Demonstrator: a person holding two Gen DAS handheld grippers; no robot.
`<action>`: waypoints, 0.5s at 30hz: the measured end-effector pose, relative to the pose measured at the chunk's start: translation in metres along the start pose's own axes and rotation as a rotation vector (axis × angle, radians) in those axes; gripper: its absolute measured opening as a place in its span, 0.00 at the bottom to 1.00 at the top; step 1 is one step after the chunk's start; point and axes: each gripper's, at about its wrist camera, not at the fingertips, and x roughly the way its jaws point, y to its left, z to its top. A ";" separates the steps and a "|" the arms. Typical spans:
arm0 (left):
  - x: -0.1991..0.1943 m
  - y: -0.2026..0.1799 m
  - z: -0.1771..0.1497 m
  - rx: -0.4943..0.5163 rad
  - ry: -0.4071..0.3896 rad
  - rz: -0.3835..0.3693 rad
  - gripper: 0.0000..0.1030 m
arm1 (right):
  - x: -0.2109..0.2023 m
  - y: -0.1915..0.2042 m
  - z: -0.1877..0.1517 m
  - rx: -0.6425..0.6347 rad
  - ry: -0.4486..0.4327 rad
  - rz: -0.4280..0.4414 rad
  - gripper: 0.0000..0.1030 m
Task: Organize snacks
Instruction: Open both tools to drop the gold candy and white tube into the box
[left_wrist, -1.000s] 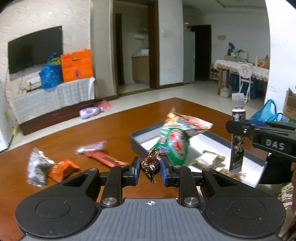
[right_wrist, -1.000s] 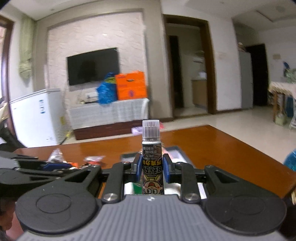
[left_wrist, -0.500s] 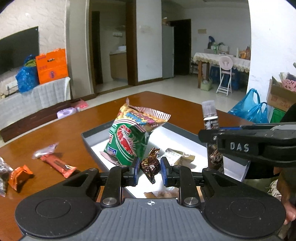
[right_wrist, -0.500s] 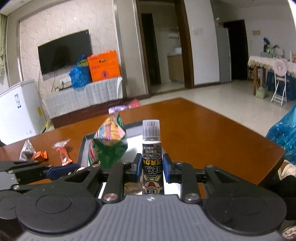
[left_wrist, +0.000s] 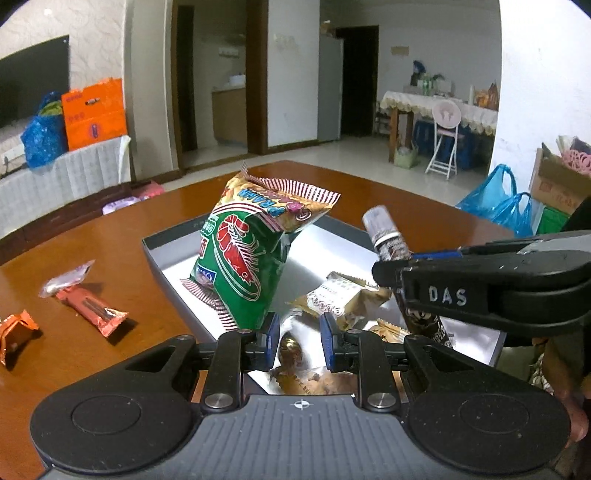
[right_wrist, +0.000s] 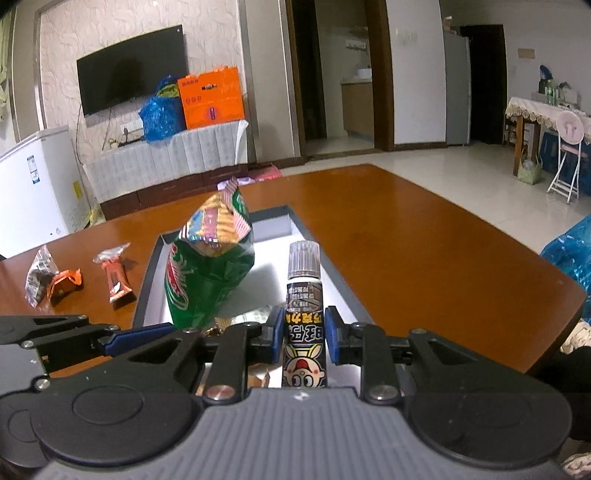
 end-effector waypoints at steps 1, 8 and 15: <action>0.002 0.000 -0.001 0.005 0.004 0.001 0.25 | 0.002 0.001 -0.001 -0.002 0.009 -0.002 0.23; -0.003 0.006 0.000 -0.004 -0.020 -0.009 0.27 | 0.015 0.007 -0.005 -0.026 0.024 -0.030 0.23; -0.016 0.015 0.003 -0.026 -0.043 -0.008 0.37 | 0.016 0.012 -0.006 -0.050 -0.018 -0.044 0.23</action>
